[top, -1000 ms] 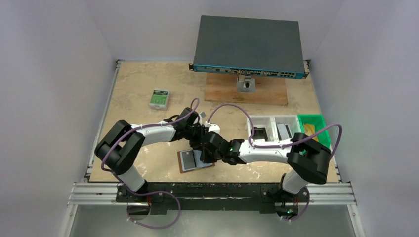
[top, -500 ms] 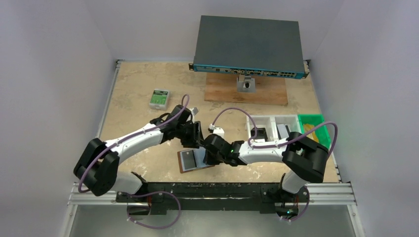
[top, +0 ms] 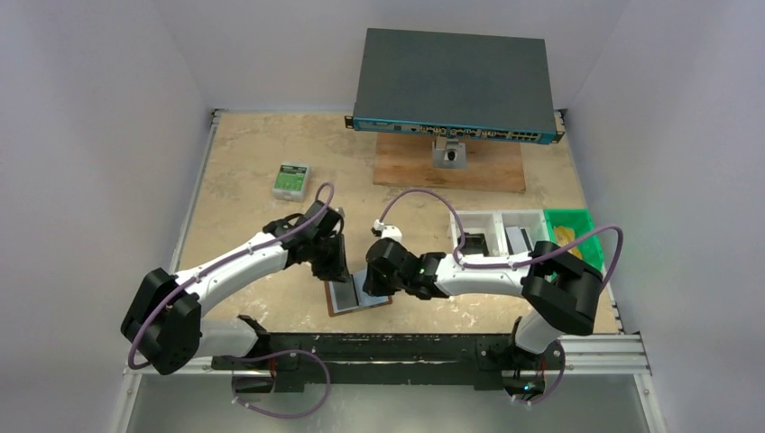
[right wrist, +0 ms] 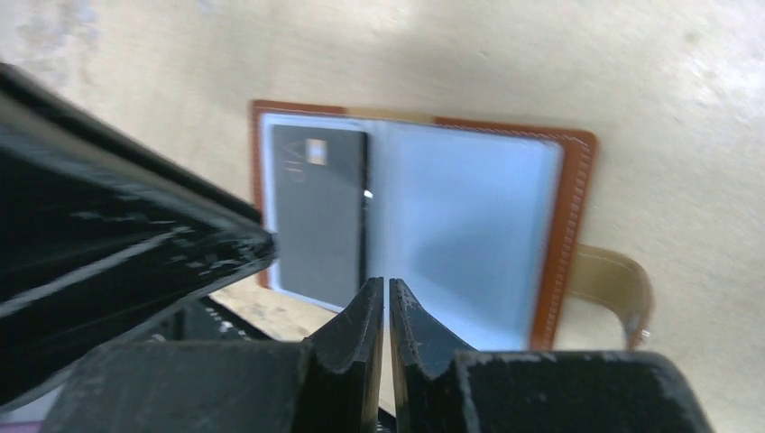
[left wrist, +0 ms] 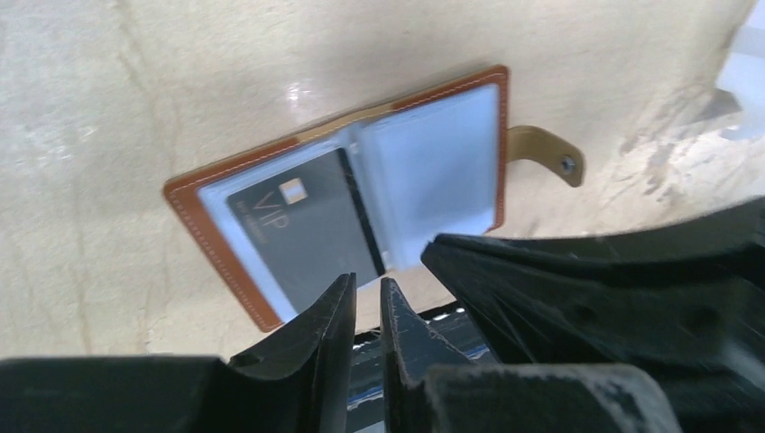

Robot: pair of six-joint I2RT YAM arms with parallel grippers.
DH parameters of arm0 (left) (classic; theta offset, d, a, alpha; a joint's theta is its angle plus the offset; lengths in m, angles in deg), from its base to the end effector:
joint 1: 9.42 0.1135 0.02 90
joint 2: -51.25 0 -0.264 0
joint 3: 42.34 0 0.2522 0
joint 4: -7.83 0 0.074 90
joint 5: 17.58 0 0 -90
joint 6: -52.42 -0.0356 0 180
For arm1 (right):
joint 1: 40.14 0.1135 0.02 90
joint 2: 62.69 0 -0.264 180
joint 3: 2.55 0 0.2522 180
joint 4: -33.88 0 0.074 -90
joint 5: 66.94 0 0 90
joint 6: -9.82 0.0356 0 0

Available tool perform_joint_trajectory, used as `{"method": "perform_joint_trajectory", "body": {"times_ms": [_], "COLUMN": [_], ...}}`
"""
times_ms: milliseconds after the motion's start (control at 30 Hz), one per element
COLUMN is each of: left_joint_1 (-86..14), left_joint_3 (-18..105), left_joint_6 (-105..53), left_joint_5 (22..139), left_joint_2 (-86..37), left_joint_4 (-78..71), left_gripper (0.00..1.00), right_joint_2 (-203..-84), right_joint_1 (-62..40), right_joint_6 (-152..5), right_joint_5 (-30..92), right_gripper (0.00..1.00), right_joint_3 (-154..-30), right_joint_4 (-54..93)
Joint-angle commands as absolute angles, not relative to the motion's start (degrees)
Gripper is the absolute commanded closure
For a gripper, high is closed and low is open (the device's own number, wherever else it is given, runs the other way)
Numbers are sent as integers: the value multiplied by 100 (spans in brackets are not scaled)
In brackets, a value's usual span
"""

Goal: Take the credit cards out of the card holder
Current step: Remove the credit card from the card holder.

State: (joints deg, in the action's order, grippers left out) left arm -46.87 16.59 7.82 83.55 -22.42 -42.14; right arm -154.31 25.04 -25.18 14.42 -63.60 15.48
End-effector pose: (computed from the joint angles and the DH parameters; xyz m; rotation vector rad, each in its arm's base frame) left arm 0.1833 -0.1491 0.2042 -0.1363 2.8670 -0.6356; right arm 0.1376 0.2848 0.1668 -0.1552 2.5585 0.7345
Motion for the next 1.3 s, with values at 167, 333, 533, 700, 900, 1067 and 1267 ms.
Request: {"method": "perform_joint_trajectory", "body": {"times_ms": [167, 333, 533, 700, 900, 1067, 1267], "left_joint_1": [-4354, -4312, -4316, -4313, -4312, -4312, -4326], "left_joint_3": [1362, 1268, 1166, 1134, 1055, 993, 982], "left_joint_6": [798, 763, 786, 803, 818, 795, 796], "left_joint_5": [7993, 8175, 8229, 8202, 8162, 8181, 8264], "left_joint_2": [-2057, -2152, -2337, -2526, -2567, -2588, -2650], "left_joint_4": [-4452, -4223, -4041, -4017, -3993, -3907, -3804], "left_gripper": [91, 92, 95, 98, 100, 100, 100], "right_joint_2": [-15893, -16192, -16225, -16073, -15979, -16031, -16019], "right_joint_1": [2501, 2410, 2147, 2075, 2074, 2072, 2029], "right_joint_6": [-2846, -2668, -2569, -2551, -2533, -2493, -2497], "right_joint_5": [2168, 2281, 2447, 2507, 2562, 2658, 2734], "right_gripper": [92, 92, 89, 86, 83, 77, 76], "right_joint_3": [-6948, -6886, -6536, -6333, -6281, -6229, -6207], "right_joint_4": [2186, 2343, 2576, 2668, 2690, 2810, 2831]}}
